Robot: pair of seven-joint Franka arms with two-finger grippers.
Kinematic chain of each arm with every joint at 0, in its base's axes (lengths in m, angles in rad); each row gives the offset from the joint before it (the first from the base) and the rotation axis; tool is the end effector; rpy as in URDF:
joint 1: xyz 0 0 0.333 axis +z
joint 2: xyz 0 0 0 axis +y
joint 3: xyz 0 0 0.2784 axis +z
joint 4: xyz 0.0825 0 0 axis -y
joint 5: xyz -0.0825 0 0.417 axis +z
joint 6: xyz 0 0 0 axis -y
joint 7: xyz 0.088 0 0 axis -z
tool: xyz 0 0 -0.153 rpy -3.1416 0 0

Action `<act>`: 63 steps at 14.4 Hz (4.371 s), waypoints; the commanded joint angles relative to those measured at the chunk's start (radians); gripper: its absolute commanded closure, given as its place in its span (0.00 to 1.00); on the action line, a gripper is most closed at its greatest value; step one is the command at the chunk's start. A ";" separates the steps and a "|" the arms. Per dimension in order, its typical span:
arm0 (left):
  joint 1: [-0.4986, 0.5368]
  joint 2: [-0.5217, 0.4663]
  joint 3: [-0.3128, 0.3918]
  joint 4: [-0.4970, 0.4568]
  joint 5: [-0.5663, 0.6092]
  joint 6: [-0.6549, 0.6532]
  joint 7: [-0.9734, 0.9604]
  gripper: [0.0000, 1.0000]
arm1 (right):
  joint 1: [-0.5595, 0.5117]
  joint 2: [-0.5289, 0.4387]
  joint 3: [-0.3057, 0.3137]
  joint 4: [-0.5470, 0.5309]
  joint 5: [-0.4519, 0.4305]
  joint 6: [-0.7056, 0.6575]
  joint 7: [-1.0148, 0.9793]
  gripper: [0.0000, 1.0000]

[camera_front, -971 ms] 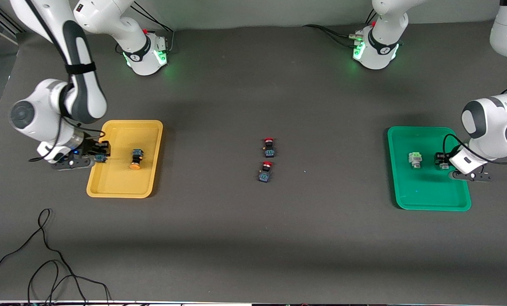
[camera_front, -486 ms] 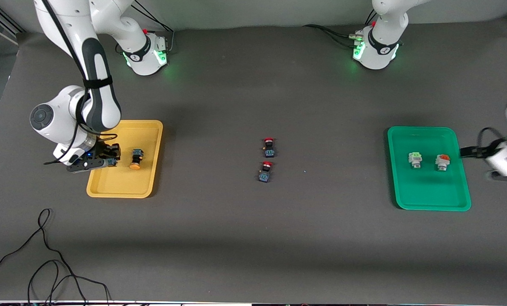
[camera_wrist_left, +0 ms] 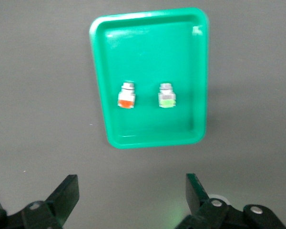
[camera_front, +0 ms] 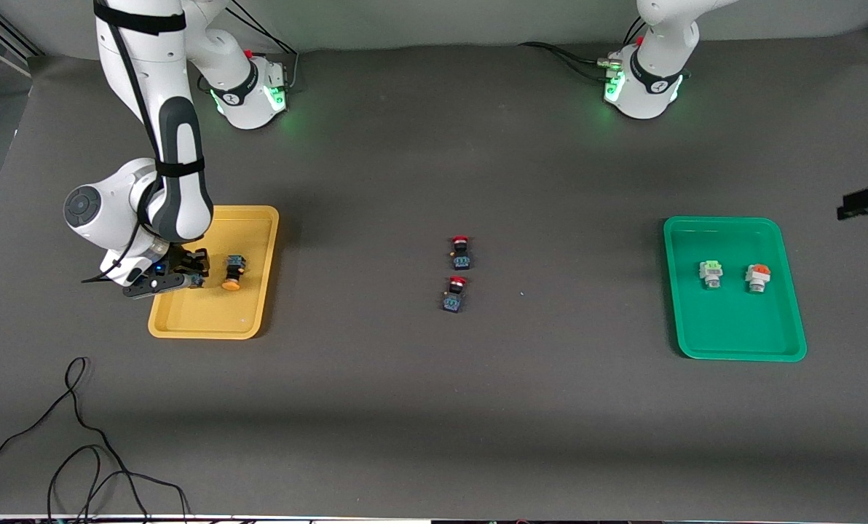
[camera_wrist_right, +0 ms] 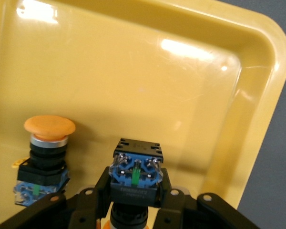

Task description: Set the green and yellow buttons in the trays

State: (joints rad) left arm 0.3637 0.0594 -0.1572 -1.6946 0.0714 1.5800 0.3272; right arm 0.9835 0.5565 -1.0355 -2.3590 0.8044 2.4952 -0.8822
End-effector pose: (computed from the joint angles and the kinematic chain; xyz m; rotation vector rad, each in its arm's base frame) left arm 0.5692 0.1316 0.4459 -3.1081 0.1993 0.2863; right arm 0.4958 -0.0909 0.0984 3.1023 0.3258 -0.0124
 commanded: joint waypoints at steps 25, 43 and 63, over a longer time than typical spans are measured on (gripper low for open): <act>-0.468 -0.053 0.191 0.091 -0.081 -0.132 -0.280 0.00 | 0.058 -0.072 -0.532 1.035 -0.412 -1.246 0.371 0.01; -0.470 -0.042 0.188 0.108 -0.067 -0.098 -0.281 0.00 | -0.145 -0.081 -0.292 1.139 -0.419 -1.318 0.448 0.01; -0.470 -0.042 0.188 0.105 -0.077 -0.086 -0.283 0.00 | -0.910 -0.440 0.897 0.972 -0.830 -1.240 0.758 0.00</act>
State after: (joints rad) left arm -0.0991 0.0147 0.0241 -1.6000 0.0035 1.4911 0.0418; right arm 0.0745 0.1803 -0.1550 -1.3027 -0.0037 1.2177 -0.1491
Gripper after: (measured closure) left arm 0.000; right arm 0.000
